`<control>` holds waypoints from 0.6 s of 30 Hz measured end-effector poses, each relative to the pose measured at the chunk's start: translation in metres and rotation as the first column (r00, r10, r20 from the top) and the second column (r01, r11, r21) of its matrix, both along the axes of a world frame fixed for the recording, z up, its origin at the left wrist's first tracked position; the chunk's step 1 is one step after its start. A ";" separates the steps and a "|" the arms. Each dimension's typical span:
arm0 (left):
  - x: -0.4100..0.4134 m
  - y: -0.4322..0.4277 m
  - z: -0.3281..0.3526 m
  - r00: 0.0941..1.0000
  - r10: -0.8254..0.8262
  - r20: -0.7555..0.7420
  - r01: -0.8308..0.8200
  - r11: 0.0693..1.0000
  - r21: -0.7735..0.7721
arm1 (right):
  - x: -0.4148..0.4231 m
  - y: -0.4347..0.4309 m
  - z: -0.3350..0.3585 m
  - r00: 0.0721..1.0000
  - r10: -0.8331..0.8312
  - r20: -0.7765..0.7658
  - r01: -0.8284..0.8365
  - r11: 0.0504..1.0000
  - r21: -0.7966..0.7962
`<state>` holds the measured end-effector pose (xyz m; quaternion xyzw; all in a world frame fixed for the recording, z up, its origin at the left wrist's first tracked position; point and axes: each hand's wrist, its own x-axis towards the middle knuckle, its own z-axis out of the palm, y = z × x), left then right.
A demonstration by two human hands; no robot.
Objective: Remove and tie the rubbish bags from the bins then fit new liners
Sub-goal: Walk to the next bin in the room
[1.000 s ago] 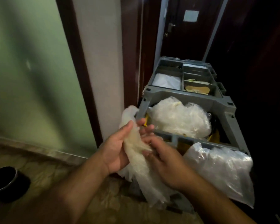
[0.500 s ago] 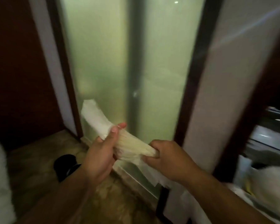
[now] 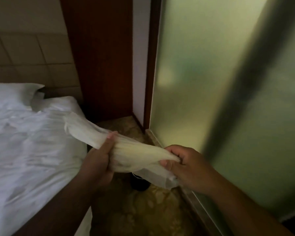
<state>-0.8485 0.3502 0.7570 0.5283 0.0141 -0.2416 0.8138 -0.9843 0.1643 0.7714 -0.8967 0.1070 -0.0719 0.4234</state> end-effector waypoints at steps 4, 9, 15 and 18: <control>0.046 -0.016 -0.030 0.992 0.075 -0.101 -0.074 0.997 0.018 | 0.061 -0.015 -0.020 0.998 0.054 0.042 -0.055 0.998 0.028; 0.116 -0.031 -0.049 0.977 0.139 -0.164 -0.145 0.989 -0.025 | 0.151 -0.058 -0.041 0.997 0.065 0.045 -0.069 0.992 0.103; 0.183 -0.054 -0.035 0.963 0.235 -0.135 -0.241 0.970 -0.026 | 0.264 -0.094 -0.039 0.982 0.168 0.085 -0.180 0.972 0.154; 0.214 -0.039 -0.034 0.920 0.379 -0.096 -0.381 0.925 0.003 | 0.321 -0.090 -0.042 0.961 0.270 0.062 -0.277 0.946 0.171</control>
